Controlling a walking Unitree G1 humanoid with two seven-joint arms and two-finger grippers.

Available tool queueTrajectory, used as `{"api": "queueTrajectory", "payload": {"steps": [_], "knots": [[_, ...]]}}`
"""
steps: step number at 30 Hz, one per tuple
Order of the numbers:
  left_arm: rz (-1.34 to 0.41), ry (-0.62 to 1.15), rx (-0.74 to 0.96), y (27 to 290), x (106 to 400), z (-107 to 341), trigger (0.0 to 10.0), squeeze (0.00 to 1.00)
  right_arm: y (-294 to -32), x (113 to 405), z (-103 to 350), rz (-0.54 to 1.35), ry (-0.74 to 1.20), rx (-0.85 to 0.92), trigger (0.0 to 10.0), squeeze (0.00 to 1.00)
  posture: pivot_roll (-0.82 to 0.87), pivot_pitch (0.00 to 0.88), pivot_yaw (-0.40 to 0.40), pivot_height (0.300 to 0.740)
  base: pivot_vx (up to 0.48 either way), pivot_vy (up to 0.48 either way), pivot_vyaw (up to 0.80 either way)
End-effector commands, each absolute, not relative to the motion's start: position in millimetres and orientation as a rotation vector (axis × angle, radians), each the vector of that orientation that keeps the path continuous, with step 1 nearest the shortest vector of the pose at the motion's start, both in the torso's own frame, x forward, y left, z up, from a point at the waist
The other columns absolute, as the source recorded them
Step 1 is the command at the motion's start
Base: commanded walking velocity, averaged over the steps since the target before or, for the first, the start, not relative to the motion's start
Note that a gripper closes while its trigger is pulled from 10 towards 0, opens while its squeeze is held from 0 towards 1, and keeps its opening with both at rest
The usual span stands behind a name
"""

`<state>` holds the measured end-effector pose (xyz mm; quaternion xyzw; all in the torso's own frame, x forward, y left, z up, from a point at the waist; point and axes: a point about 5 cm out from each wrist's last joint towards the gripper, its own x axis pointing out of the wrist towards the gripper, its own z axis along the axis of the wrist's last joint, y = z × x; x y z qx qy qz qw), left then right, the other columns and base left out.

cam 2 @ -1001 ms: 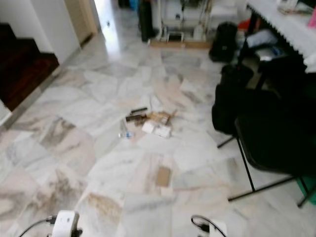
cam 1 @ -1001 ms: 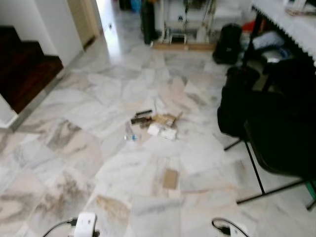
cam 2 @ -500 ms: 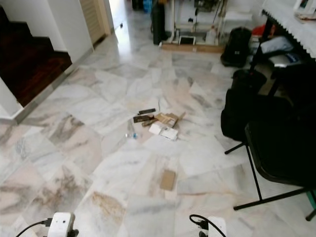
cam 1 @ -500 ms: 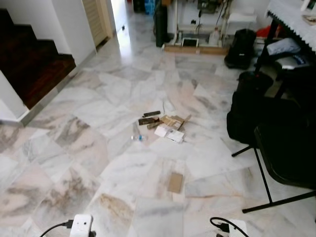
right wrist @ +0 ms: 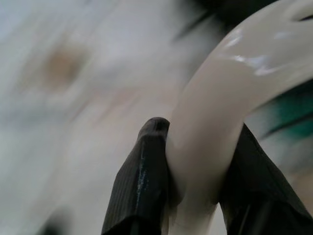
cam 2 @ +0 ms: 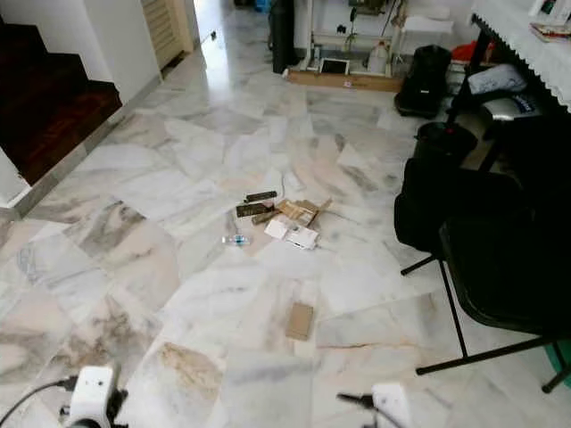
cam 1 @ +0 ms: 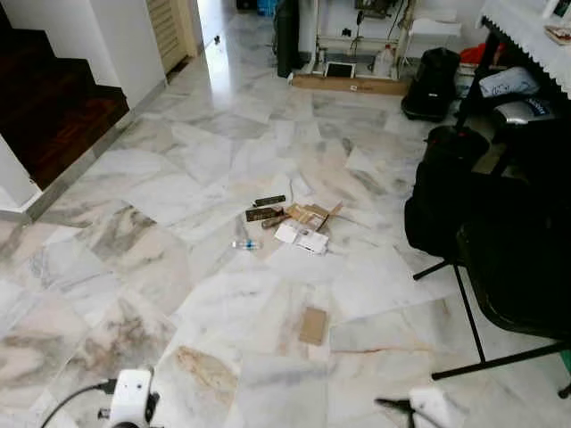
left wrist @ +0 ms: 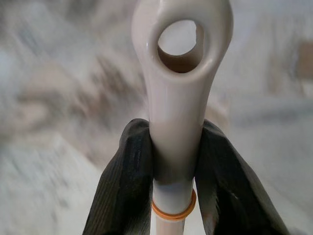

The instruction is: Sweep floor

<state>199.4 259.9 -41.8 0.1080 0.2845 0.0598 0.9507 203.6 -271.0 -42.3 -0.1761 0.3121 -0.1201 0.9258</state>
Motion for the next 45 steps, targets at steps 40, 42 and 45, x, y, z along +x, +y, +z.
{"api": "queueTrajectory", "payload": {"steps": [40,42,45], "knots": [[0.008,-0.082,0.081,202.9,302.3,91.9,10.0,0.00,-237.4,301.3,44.3,-0.427,0.128,0.016,10.0,0.00,-0.02,0.000,-0.022,0.740,0.000,0.000,0.00],[-0.003,-0.083,0.075,199.8,303.6,92.8,10.0,0.00,-236.0,301.8,45.1,-0.424,0.123,-0.004,10.0,0.00,-0.01,0.000,-0.025,0.740,0.000,0.000,0.00],[-0.053,-0.085,0.074,192.3,305.2,95.8,10.0,0.00,-240.0,301.1,48.8,-0.437,0.100,-0.057,10.0,0.00,-0.02,0.000,-0.022,0.740,0.000,0.000,0.00]]}}
